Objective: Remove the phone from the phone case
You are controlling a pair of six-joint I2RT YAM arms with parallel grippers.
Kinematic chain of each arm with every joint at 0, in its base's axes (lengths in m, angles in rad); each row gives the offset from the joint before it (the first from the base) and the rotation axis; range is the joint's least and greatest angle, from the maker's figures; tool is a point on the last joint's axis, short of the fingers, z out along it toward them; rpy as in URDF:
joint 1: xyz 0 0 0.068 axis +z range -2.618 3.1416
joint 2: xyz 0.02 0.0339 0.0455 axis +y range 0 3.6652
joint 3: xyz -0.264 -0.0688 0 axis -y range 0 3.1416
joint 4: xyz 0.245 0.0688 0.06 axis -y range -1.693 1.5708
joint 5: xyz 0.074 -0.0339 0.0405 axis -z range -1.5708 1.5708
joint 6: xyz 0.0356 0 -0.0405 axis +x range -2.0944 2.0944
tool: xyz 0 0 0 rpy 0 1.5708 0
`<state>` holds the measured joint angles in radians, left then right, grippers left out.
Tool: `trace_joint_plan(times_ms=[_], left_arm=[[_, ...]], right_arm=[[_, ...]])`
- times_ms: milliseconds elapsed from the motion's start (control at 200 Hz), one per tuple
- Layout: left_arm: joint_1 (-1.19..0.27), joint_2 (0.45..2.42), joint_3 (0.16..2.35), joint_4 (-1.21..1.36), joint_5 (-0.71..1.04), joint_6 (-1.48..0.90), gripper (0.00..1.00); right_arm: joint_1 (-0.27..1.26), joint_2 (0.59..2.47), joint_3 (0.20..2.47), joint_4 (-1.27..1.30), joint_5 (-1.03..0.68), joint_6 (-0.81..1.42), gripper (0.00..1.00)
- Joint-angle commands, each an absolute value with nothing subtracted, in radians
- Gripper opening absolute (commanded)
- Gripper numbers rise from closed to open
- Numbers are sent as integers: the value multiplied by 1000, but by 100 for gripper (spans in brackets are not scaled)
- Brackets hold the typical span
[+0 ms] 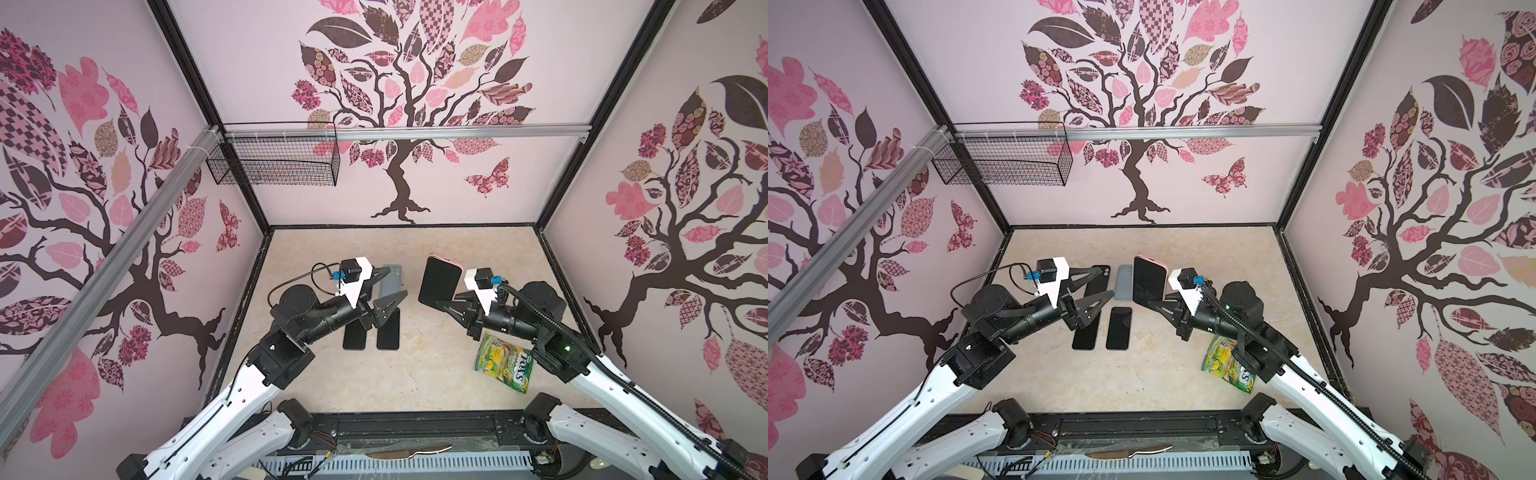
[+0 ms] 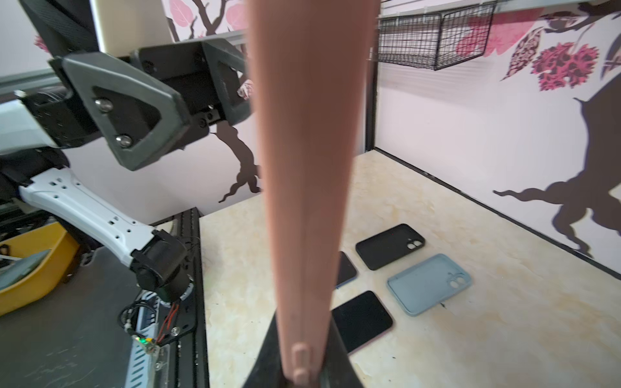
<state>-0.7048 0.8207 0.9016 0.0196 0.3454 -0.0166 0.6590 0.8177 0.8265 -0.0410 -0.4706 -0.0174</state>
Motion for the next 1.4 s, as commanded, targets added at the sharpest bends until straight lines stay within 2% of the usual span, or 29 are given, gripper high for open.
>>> trace_joint_plan(times_ms=[0, 280, 420, 560, 655, 880, 1055, 1395], left_arm=[[-702, 816, 955, 27, 359, 76, 68], [-702, 863, 992, 27, 396, 133, 68], [-701, 862, 996, 34, 408, 154, 68], [-702, 850, 982, 37, 425, 196, 66], [-702, 840, 970, 32, 492, 249, 67], [-703, 824, 942, 55, 544, 311, 57], [-703, 843, 943, 70, 548, 338, 51], [-725, 928, 991, 89, 600, 386, 46]], right_arm=[[662, 819, 922, -73, -391, -124, 0], [664, 870, 960, -124, -392, -154, 0], [664, 859, 905, -56, -397, -187, 0], [664, 799, 749, 152, -461, -225, 0], [664, 802, 733, 187, -477, -179, 0], [664, 800, 681, 307, -458, -105, 0], [664, 814, 683, 301, -481, -143, 0], [663, 809, 672, 278, -501, -221, 0]])
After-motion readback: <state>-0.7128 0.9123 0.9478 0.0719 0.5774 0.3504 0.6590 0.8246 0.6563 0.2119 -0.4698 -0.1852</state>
